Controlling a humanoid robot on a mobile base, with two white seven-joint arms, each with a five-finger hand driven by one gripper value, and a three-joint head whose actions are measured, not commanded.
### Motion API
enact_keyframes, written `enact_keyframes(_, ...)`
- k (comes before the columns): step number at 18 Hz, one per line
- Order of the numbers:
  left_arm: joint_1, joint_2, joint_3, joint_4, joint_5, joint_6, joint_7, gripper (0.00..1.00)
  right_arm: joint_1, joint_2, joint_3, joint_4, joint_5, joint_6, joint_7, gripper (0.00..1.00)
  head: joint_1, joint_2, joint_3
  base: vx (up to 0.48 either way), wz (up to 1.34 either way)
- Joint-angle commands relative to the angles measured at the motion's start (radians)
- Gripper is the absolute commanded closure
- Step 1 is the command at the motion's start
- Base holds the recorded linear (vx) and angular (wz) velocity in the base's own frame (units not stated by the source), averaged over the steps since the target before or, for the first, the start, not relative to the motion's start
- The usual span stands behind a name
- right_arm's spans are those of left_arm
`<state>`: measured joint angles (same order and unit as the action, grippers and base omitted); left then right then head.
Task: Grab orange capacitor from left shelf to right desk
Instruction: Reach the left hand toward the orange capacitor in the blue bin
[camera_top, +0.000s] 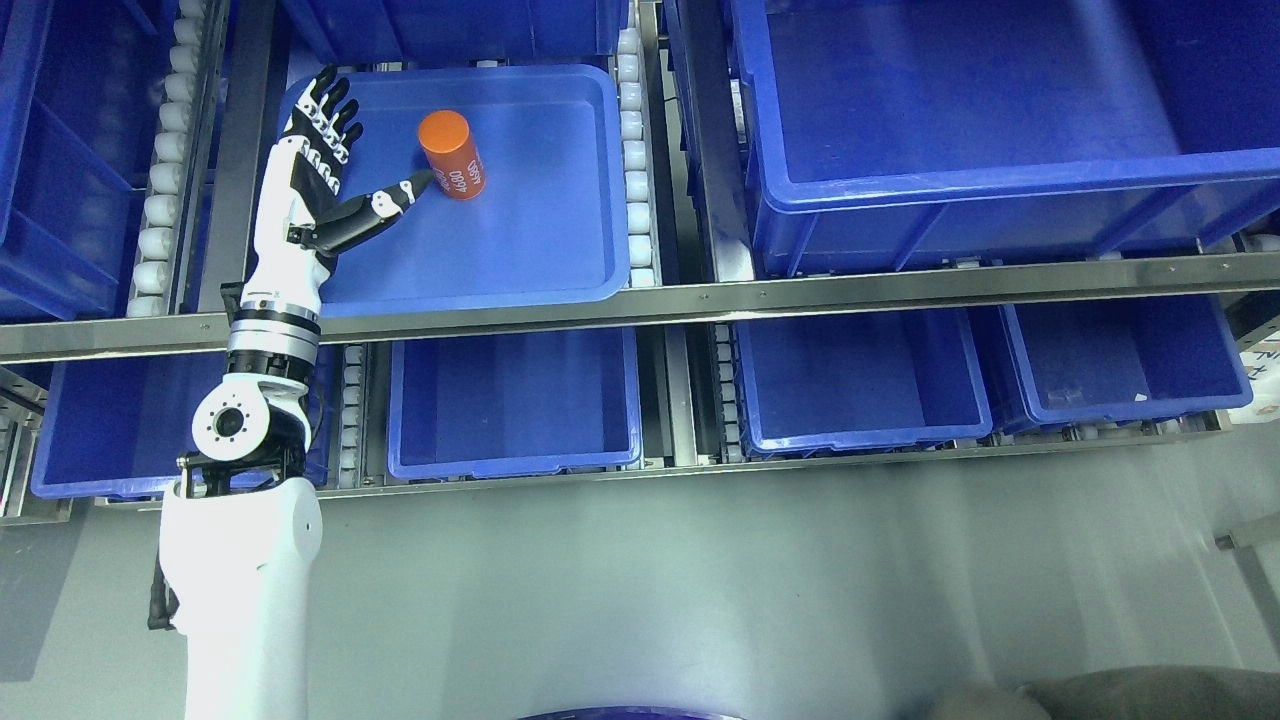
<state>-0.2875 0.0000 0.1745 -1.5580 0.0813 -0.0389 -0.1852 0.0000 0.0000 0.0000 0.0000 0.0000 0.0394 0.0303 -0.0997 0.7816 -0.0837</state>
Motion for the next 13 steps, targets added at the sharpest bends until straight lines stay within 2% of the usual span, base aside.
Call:
enact_keyframes(1, 0.001, 0.017, -0.001, 0.0, 0.0, -0.001, 0.0, 0.0, 0.034, -0.017, -0.011, -0.023, 0.0, 0.0, 0.0, 0.0, 0.0, 0.0, 0.0, 0.0, 0.0)
enact_keyframes(6, -0.002, 0.017, -0.021, 0.001, -0.005, 0.011, -0.005, 0.0, 0.034, -0.017, -0.012, -0.023, 0.0, 0.0, 0.0, 0.0, 0.0, 0.0, 0.0, 0.0, 0.0)
enact_keyframes(9, -0.01, 0.057, -0.073, 0.018, -0.032, 0.011, -0.019, 0.0, 0.034, -0.017, -0.012, -0.023, 0.0, 0.0, 0.0, 0.0, 0.0, 0.0, 0.0, 0.0, 0.0)
enact_keyframes(13, -0.074, 0.084, -0.099, 0.123, -0.113, 0.011, -0.023, 0.0, 0.034, -0.017, -0.012, -0.023, 0.0, 0.0, 0.0, 0.0, 0.0, 0.0, 0.0, 0.0, 0.0)
